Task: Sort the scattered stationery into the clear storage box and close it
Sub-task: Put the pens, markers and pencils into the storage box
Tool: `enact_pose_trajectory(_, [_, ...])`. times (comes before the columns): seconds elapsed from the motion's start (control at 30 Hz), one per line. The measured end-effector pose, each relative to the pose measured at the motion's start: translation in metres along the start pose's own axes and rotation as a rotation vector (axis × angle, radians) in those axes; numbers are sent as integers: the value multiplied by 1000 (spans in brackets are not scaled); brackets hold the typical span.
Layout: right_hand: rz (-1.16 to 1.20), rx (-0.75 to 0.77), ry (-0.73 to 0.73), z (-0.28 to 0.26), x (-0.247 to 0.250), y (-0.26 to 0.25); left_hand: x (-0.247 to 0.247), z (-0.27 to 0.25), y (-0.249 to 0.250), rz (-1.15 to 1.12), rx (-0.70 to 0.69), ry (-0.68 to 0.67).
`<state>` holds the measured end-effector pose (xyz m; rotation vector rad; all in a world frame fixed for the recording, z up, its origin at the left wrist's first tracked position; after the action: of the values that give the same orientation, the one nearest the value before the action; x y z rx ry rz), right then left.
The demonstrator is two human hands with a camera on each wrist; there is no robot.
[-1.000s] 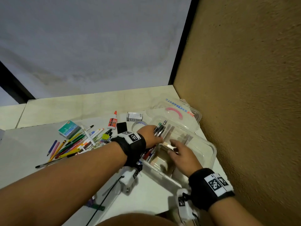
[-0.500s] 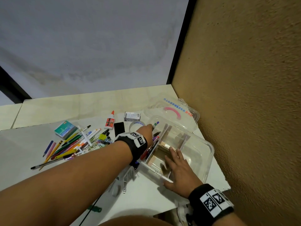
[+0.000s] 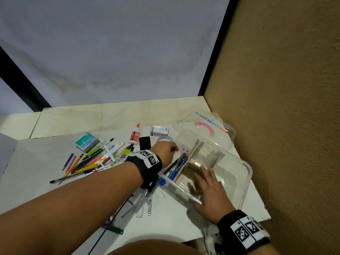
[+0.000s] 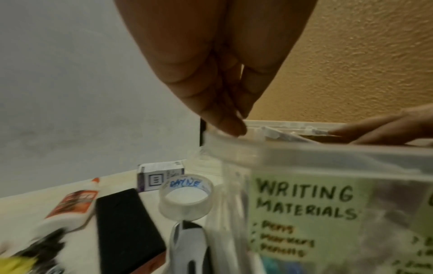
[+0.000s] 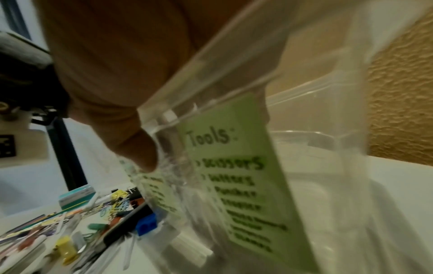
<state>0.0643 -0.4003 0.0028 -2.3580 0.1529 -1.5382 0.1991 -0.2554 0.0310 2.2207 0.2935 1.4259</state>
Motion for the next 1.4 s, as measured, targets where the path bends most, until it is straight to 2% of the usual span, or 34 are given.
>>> enact_pose_trajectory(0.13, [1,-89,66,2,6,-17,19,-15,-33,-92,46,84])
enact_pose_trajectory(0.23, [19,-149,114,5,7,-29,28,-25,-70,-82,114,97])
enact_pose_trajectory(0.4, [-48,-120,166,24,5,-52,32,-43,-131,-24,220,77])
enact_pose_trajectory(0.67, [-84,-221,245,42,0,-53,20,-59,-204,236,287,-81])
enact_pose_trajectory(0.87, [-42,-282,296,44,-1,-51,21,-66,-267,449,330,-33])
enact_pose_trajectory(0.97, [-73,-281,287,46,0,-53,21,-73,-292,516,351,-71])
enact_pose_trajectory(1.07, [-98,-276,292,47,1,-54,18,-79,-309,515,415,-107])
enact_pose_trajectory(1.2, [-120,-282,280,48,0,-53,8,-83,-312,473,423,-158])
enact_pose_trajectory(1.4, [-163,-275,242,49,0,-53,-10,-82,-301,400,470,-117])
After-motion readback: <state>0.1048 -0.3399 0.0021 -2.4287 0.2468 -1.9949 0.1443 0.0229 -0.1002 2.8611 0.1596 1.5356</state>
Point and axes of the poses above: each hand's wrist, its own z-axis towards the middle knuckle, its own x-axis out of the back of the hand, y = z × x, the point moved 6 cm from there along z, towards the middle knuckle, and after that the axes turned 6 degrees about x, right-handed, at the moved point
